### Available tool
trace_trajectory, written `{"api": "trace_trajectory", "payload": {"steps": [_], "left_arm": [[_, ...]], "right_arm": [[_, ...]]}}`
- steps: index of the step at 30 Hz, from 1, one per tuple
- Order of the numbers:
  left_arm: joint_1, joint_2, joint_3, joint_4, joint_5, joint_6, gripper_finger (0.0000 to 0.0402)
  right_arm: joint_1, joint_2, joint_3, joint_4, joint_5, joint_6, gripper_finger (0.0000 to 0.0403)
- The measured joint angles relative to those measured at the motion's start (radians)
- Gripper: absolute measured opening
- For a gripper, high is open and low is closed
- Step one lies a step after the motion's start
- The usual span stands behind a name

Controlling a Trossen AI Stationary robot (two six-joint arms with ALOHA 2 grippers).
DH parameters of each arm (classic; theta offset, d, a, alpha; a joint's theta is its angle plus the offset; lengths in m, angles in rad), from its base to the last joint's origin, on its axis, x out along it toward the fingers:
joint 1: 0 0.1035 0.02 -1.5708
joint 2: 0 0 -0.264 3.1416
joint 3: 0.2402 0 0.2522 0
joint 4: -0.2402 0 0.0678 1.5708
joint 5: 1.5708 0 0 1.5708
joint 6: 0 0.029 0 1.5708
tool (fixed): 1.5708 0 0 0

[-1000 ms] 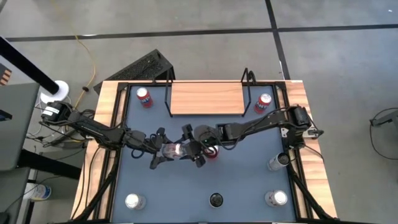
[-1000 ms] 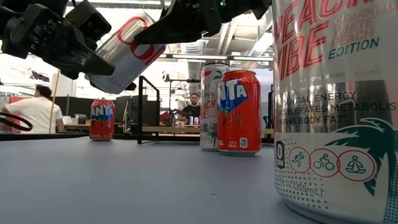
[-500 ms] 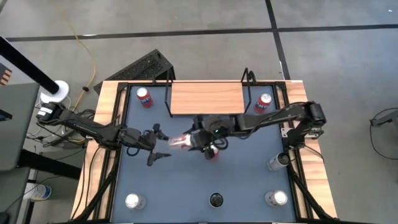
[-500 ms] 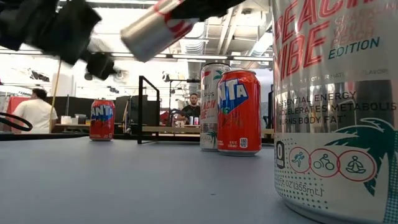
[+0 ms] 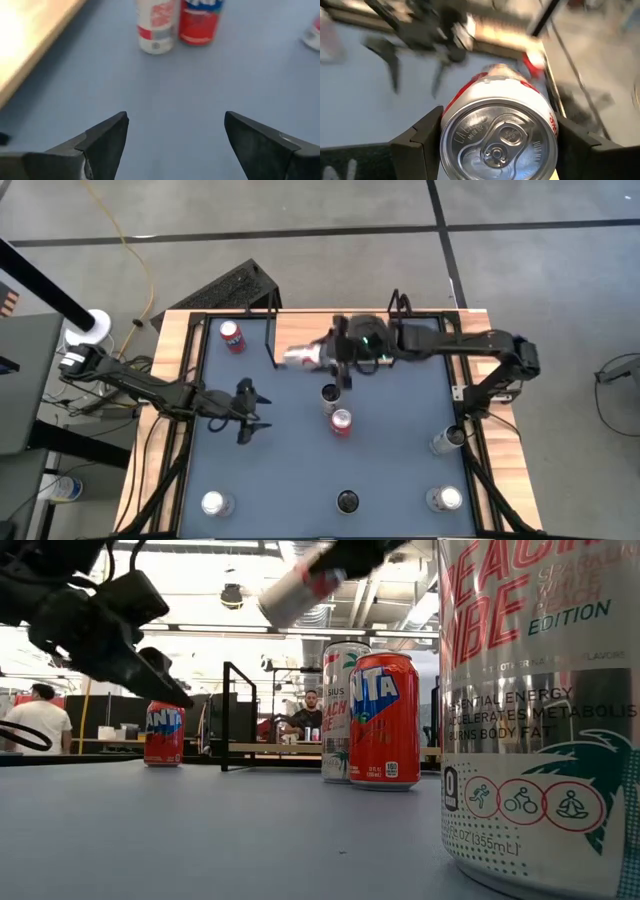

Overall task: Place canned beverage on shelf
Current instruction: Put the top left silver soda can on the shelf

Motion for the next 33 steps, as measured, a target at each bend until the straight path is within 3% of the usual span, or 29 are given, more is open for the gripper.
{"api": "trace_trajectory", "payload": {"steps": [6, 17, 33], "left_arm": [[0.000, 0.027, 0.000, -0.015, -0.080, 0.035, 0.0319], [0.000, 0.024, 0.000, -0.003, -0.102, 0.091, 0.0319], [0.000, 0.024, 0.000, 0.054, -0.094, 0.206, 0.0319]], "right_arm": [[-0.093, 0.158, 0.260, -0.265, -0.007, -0.003, 0.0270], [-0.270, 0.565, 0.872, -0.701, -0.044, -0.098, 0.0270], [-0.502, 0.572, 0.822, -1.029, -0.040, -0.223, 0.0270]]}}
